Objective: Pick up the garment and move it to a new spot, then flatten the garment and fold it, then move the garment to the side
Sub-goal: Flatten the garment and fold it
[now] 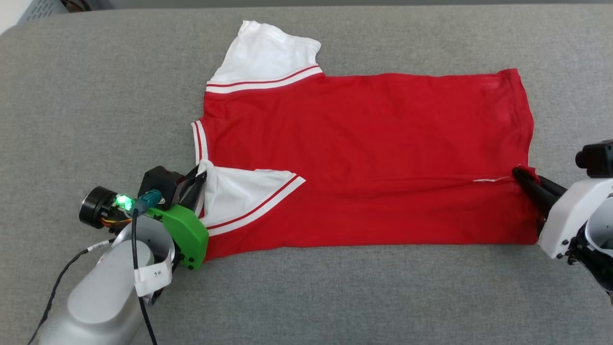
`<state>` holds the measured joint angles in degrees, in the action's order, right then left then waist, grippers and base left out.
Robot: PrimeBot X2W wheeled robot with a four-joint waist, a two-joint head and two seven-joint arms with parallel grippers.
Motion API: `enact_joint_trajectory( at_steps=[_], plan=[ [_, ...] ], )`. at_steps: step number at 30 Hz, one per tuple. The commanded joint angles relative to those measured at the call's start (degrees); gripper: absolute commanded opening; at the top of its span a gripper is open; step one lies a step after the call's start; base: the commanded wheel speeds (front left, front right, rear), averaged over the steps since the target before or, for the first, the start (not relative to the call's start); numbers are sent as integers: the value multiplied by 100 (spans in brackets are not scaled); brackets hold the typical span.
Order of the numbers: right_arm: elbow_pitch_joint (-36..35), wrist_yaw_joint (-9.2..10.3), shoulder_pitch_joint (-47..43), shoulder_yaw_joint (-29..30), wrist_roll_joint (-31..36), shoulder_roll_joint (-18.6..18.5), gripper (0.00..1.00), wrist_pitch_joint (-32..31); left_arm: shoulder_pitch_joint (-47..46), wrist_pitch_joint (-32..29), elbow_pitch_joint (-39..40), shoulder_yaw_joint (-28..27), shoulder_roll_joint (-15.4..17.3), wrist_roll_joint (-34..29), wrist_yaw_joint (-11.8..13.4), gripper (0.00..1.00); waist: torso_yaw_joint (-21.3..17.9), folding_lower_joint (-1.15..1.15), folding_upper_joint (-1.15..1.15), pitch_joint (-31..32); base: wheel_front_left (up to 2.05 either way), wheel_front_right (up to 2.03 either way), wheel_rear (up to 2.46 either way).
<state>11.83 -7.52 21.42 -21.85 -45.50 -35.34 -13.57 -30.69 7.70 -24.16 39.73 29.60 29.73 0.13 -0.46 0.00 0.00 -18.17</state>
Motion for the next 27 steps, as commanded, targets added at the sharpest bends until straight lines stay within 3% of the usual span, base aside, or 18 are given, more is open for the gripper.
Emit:
enact_joint_trajectory(
  at_steps=[1, 9, 10, 11, 12, 21, 25, 27],
  plan=[
    [141, 3, 120, -105, 57, 44, 0, 1, -111, 68, -215, 32, -120, -16, -77, 0, -25, 0, 0, -252, 0, 0, 0],
    [798, 3, 249, -587, -28, 128, 0, 240, -183, 422, -1358, 217, -542, 22, -355, 0, 74, 0, 0, -83, 0, 0, 0],
    [822, 3, 249, -615, -41, 125, 0, 297, -179, 452, -1442, 221, -574, 31, -366, 26, 82, 0, 0, -34, 0, 0, 0],
    [851, 3, 239, -638, -60, 119, 42, 367, -176, 486, -1524, 220, -605, 43, -377, 95, 99, 0, 0, 40, 0, 0, 0],
    [855, 3, 224, -664, -89, 109, 100, 411, -184, 522, -1562, 206, -615, 45, -373, 100, 113, 0, 0, 98, 0, 0, 0],
    [595, 3, -125, -560, -151, -97, 100, 887, -430, 499, -1173, -28, -189, 212, -533, 100, 277, 0, 0, 822, 0, 0, 0],
    [498, 3, -238, -462, -89, -127, 100, 889, -692, -163, -728, -27, 107, 488, -669, 100, 316, 0, 0, 957, 0, 0, 0],
    [455, 3, -280, -409, -69, -109, 100, 845, -803, -802, -517, 34, 219, 769, -715, 100, 325, 0, 0, 995, 0, 0, 0]
  ],
)
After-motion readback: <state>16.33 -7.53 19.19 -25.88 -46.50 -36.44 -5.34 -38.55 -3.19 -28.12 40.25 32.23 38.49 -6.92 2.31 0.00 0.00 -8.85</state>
